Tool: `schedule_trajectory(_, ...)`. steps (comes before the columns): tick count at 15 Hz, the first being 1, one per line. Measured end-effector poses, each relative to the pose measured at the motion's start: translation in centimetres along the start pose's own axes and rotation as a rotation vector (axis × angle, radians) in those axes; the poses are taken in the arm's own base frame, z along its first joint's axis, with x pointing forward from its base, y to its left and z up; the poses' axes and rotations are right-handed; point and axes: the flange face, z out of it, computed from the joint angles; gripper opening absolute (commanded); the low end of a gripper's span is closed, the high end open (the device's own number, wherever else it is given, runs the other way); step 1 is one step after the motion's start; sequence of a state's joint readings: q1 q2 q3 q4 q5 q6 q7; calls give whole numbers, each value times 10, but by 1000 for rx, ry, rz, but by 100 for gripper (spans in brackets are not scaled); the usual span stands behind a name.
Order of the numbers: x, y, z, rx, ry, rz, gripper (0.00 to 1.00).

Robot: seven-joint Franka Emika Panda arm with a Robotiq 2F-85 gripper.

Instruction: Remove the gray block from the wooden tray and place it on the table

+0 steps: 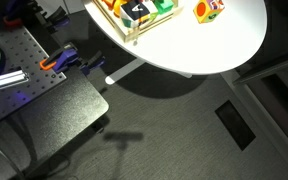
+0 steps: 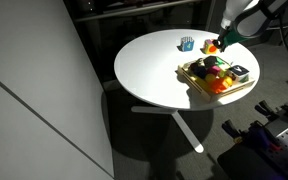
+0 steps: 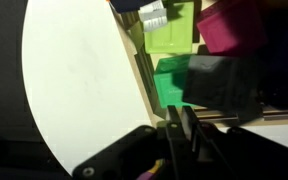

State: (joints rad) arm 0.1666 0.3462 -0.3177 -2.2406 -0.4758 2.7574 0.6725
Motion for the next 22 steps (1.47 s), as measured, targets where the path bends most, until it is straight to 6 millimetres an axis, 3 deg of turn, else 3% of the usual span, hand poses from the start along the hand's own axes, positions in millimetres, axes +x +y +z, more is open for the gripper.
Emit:
schedule_trajectory(2, 3, 7, -4, -4, 4, 25, 2)
schedule_trajectory(4, 5, 12, -7, -4, 6, 37, 28)
schedule_trajectory(5, 4, 14, -9, -3, 7, 40, 29)
schedule_trajectory(14, -18, 0, -18, 24, -12, 10, 100)
schedule_trajectory(18, -45, -2, -18, 23, -58, -7, 100)
schedule_trajectory(22, -72, 12, -18, -20, -124, -24, 100)
